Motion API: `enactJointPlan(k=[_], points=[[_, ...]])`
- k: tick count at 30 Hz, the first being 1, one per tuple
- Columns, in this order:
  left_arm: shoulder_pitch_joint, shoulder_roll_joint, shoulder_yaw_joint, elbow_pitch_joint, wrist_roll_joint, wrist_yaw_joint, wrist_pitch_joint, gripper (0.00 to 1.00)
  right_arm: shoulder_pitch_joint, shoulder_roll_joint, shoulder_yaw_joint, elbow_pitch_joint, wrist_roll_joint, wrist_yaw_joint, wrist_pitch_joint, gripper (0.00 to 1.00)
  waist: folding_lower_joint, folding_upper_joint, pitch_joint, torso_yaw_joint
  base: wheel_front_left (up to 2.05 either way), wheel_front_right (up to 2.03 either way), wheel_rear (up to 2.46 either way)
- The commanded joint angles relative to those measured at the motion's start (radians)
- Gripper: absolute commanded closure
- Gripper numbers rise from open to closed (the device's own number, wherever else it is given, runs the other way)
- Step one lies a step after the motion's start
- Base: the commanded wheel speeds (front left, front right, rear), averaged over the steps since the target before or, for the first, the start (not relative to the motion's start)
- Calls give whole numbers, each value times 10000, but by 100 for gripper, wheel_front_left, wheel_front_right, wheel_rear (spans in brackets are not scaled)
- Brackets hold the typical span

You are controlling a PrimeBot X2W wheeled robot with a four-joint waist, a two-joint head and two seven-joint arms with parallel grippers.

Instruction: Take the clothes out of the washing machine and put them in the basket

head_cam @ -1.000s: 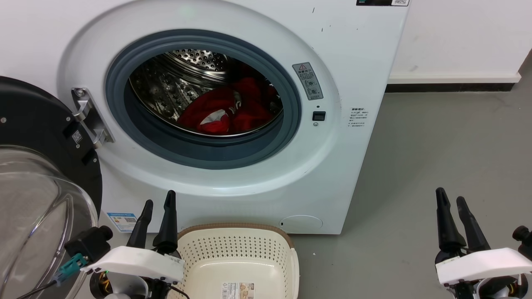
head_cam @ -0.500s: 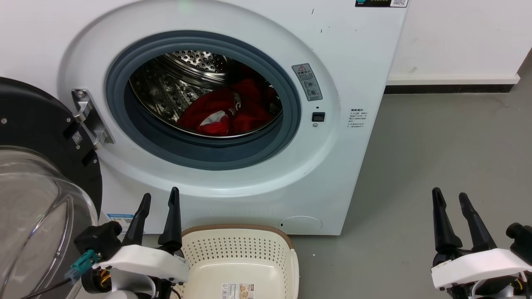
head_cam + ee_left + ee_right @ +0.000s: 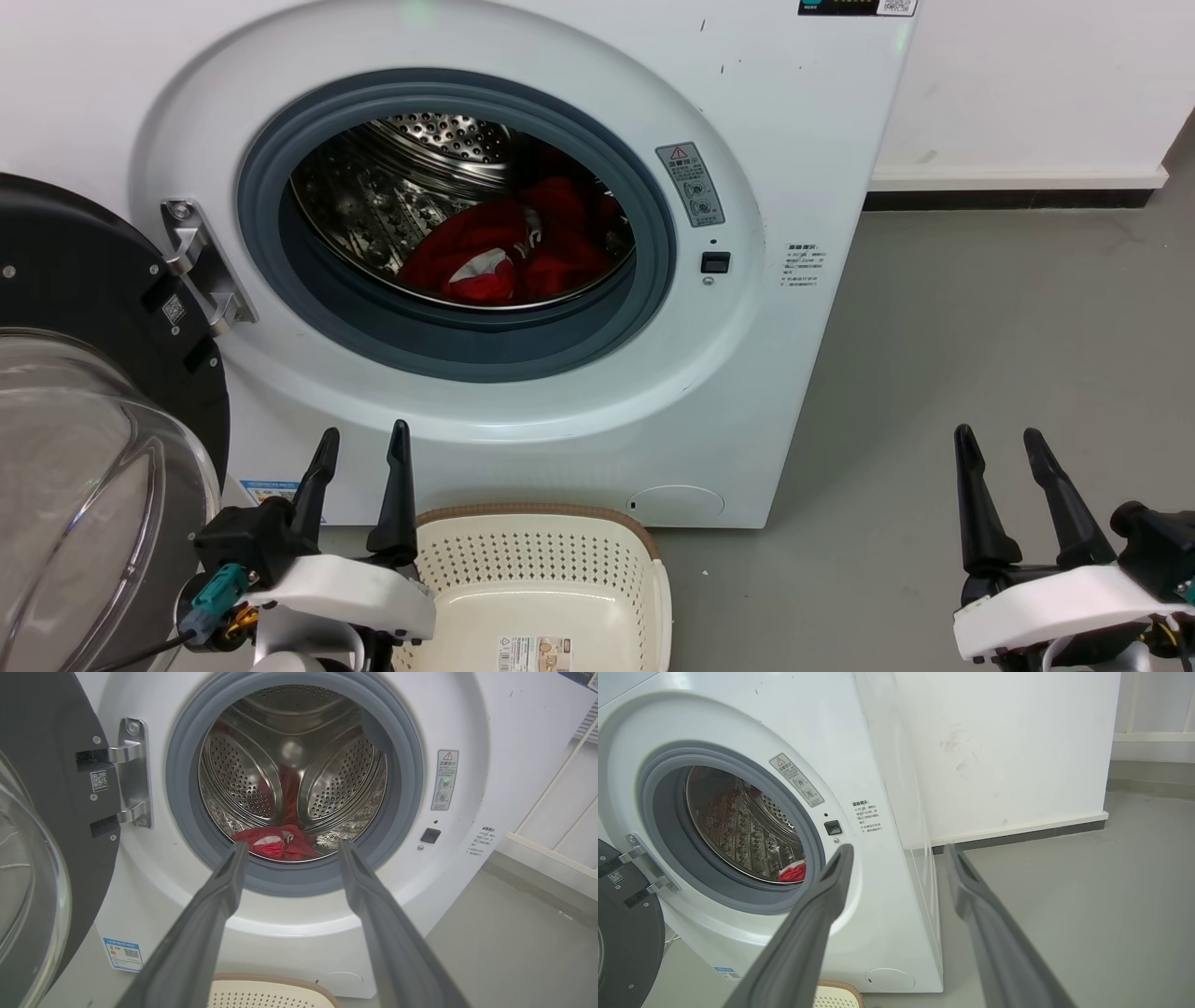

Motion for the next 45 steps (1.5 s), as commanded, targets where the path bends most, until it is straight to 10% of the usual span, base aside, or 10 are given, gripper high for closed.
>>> enactJointPlan(k=[1,45], points=[[-7,69,-47,-114,280,70,-97,0,58,-8,30,-142,-312,-3,-93,0,0,0,0,7,0,0,0],[112,163,-191,397,3049,619,-919,0,333,-2,21,-222,-3116,-3,-41,0,0,0,-118,-38,0,0,0]])
